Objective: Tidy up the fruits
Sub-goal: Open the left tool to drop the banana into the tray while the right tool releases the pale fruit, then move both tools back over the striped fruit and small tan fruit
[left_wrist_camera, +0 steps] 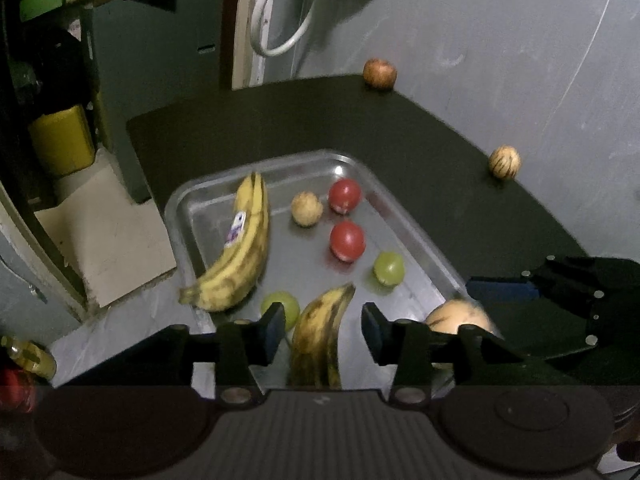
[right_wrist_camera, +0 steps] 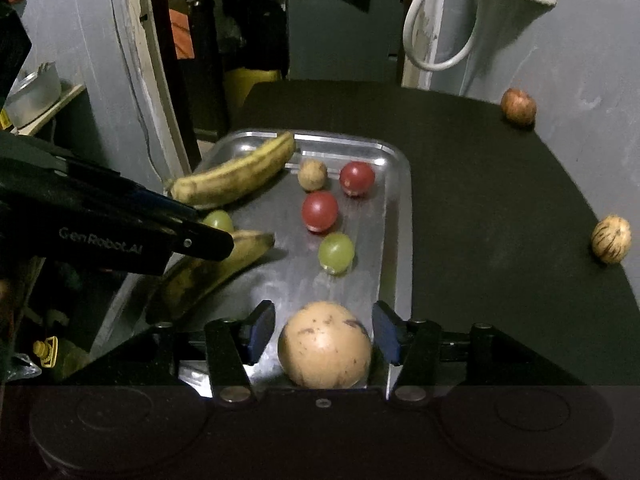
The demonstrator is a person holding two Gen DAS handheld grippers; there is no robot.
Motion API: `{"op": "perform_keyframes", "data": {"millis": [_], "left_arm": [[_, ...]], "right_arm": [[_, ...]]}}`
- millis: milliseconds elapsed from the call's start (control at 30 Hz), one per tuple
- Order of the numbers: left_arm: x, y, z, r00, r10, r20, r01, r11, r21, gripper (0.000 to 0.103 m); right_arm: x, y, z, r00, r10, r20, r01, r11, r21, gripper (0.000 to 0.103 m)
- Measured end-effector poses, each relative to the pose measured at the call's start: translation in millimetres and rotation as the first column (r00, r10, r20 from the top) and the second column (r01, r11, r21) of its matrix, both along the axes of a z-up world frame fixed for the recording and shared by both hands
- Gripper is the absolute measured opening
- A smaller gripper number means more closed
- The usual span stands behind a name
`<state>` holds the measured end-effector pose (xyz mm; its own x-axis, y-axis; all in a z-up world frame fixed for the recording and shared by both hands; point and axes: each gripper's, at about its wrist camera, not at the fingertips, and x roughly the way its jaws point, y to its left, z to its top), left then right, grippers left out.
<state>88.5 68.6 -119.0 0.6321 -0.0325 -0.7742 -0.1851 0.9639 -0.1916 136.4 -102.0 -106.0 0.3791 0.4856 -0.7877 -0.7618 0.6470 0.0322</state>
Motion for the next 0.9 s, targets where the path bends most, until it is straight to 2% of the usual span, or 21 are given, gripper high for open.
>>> {"op": "perform_keyframes", "data": {"millis": [67, 133, 267, 400, 500, 667, 900], "left_arm": [[-0.5, 0.3, 7.1, 1.000, 0.005, 0.018, -0.005, 1.000, -0.002, 0.059], [-0.9, 0.6, 14.1, 0.999, 0.008, 0.036, -0.008, 1.000, -0.005, 0.063], [-1.5, -1.4, 26.0, 0.998, 0.016, 0.062, -0.016, 1.000, -0.003, 0.083], [0.7, -6.3, 35.9, 0.997, 0.008, 0.079, -0.008, 1.000, 0.001, 0.092], [3.8, -11.7, 42.4, 0.995, -0.003, 0.095, 0.003, 1.000, 0.003, 0.099], [7.1, -19.6, 52.1, 0.994, -0.019, 0.108, 0.018, 1.000, 0.008, 0.102], [10.3, -33.7, 62.9, 0.991, -0.059, 0.122, 0.056, 0.998, 0.034, 0.102]], "right_arm": [[-0.4, -6.7, 10.0, 1.000, -0.019, 0.010, 0.018, 1.000, 0.025, 0.068], [-0.8, -16.6, 21.1, 0.999, -0.047, 0.017, 0.046, 0.997, 0.058, 0.077], [-1.9, -37.6, 41.0, 0.992, -0.120, 0.028, 0.116, 0.987, 0.108, 0.087], [-3.3, -62.6, 56.7, 0.980, -0.197, 0.038, 0.191, 0.973, 0.132, 0.099], [-5.8, -81.8, 66.6, 0.968, -0.248, 0.042, 0.239, 0.959, 0.152, 0.101], [-14.4, -109.3, 79.2, 0.943, -0.331, 0.040, 0.318, 0.929, 0.189, 0.102], [-25.4, -129.1, 88.1, 0.923, -0.383, 0.043, 0.363, 0.901, 0.237, 0.102]]}}
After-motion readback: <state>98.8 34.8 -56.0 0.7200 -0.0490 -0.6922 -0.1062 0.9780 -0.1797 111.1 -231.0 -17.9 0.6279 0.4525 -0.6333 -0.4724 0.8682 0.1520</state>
